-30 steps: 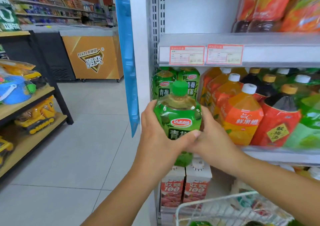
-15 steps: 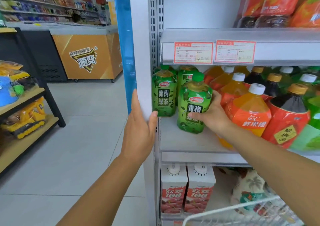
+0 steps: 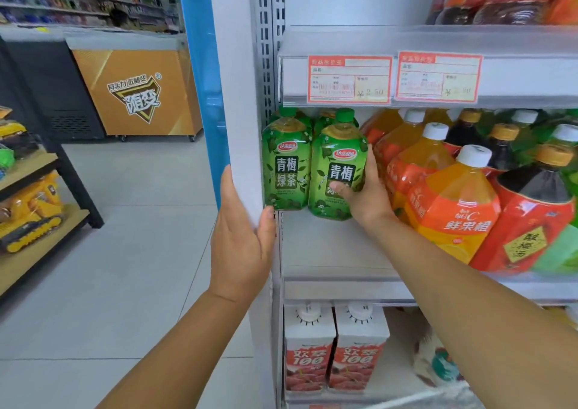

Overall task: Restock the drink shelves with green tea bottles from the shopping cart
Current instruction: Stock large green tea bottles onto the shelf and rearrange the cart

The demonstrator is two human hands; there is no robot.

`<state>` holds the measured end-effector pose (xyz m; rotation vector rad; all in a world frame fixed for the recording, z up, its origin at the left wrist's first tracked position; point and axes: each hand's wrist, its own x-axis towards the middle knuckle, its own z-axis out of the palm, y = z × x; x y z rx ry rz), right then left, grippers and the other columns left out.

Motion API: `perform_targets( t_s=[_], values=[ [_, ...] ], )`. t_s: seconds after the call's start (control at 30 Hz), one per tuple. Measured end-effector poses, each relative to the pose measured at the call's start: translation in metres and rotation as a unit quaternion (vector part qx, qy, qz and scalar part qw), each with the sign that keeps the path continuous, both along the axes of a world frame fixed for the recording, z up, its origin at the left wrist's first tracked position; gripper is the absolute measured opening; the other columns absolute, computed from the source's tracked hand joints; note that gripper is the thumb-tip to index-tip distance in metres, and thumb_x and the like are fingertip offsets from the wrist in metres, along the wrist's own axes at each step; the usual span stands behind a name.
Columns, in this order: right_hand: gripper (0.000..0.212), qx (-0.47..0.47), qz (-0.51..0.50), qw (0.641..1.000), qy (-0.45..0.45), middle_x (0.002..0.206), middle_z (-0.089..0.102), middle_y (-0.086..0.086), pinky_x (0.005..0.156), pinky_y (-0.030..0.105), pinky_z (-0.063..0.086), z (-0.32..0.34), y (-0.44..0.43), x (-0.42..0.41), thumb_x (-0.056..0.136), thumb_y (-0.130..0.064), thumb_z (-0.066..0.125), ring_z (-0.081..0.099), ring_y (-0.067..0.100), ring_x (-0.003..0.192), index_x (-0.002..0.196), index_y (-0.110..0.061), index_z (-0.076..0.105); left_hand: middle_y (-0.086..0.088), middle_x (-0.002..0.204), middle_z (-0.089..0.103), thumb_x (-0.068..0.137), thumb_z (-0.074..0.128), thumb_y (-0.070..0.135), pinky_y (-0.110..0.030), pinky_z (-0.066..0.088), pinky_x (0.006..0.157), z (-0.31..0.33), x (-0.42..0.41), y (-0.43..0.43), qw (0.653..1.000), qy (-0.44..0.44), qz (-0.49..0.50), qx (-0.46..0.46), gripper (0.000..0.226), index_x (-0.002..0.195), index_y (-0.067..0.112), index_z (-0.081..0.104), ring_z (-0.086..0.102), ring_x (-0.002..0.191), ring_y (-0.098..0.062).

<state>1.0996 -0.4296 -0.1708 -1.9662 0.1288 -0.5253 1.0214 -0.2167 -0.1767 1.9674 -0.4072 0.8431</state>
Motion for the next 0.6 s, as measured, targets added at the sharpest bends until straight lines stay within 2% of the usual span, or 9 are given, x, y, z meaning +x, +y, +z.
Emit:
perform_targets(
  t_s=[0.07, 0.17, 0.3, 0.37, 0.43, 0.6],
  values=[
    [0.090, 0.002, -0.008, 1.000, -0.015, 0.144, 0.045, -0.003, 0.110, 0.039, 0.035, -0.004, 0.000, 0.004, 0.084, -0.019, 0.071, 0.040, 0.019, 0.133, 0.150, -0.037, 0.013, -0.009, 0.143, 0.047, 0.090, 0.033, 0.044, -0.032, 0.043, 0.090, 0.000, 0.000, 0.000, 1.000, -0.002, 0.005, 0.000, 0.063, 0.148, 0.039, 0.009, 0.056, 0.115, -0.029],
    [0.078, 0.012, -0.031, 0.999, -0.014, 0.141, 0.050, 0.001, 0.103, 0.038, 0.042, -0.009, 0.004, 0.010, 0.088, -0.020, 0.067, 0.047, 0.024, 0.128, 0.148, -0.033, 0.019, -0.011, 0.142, 0.049, 0.089, 0.032, 0.046, -0.035, 0.044, 0.090, 0.001, -0.001, 0.000, 1.000, 0.004, 0.004, -0.005, 0.058, 0.143, 0.048, 0.009, 0.057, 0.114, -0.032],
    [0.079, -0.003, -0.042, 0.999, -0.010, 0.147, 0.043, 0.000, 0.108, 0.048, 0.038, -0.010, 0.007, 0.015, 0.090, -0.028, 0.064, 0.042, 0.027, 0.132, 0.147, -0.039, 0.011, -0.013, 0.140, 0.051, 0.089, 0.031, 0.047, -0.035, 0.045, 0.088, 0.002, 0.000, -0.001, 1.000, 0.000, 0.010, 0.002, 0.055, 0.139, 0.052, 0.010, 0.059, 0.111, -0.033],
    [0.080, -0.020, -0.041, 0.999, -0.001, 0.151, 0.037, 0.000, 0.109, 0.051, 0.036, -0.011, 0.005, 0.018, 0.090, -0.032, 0.062, 0.038, 0.028, 0.136, 0.147, -0.041, 0.007, -0.013, 0.140, 0.050, 0.089, 0.032, 0.047, -0.039, 0.048, 0.089, 0.003, -0.001, -0.001, 1.000, -0.001, 0.012, 0.005, 0.055, 0.139, 0.053, 0.010, 0.058, 0.113, -0.034],
    [0.079, -0.022, -0.037, 0.999, 0.010, 0.152, 0.035, 0.000, 0.109, 0.050, 0.036, -0.010, 0.004, 0.022, 0.092, -0.031, 0.059, 0.037, 0.029, 0.136, 0.148, -0.040, 0.005, -0.014, 0.141, 0.050, 0.089, 0.032, 0.047, -0.043, 0.049, 0.090, 0.003, -0.001, -0.002, 1.000, 0.003, 0.014, -0.002, 0.054, 0.138, 0.055, 0.009, 0.058, 0.114, -0.035],
    [0.075, -0.013, -0.030, 0.999, 0.012, 0.153, 0.032, 0.002, 0.110, 0.043, 0.034, -0.012, 0.006, 0.022, 0.096, -0.027, 0.053, 0.036, 0.028, 0.136, 0.151, -0.035, 0.002, -0.012, 0.145, 0.047, 0.091, 0.035, 0.044, -0.037, 0.045, 0.093, 0.002, 0.000, -0.001, 1.000, -0.021, 0.014, -0.001, 0.062, 0.145, 0.047, 0.004, 0.056, 0.119, -0.034]
  ],
)
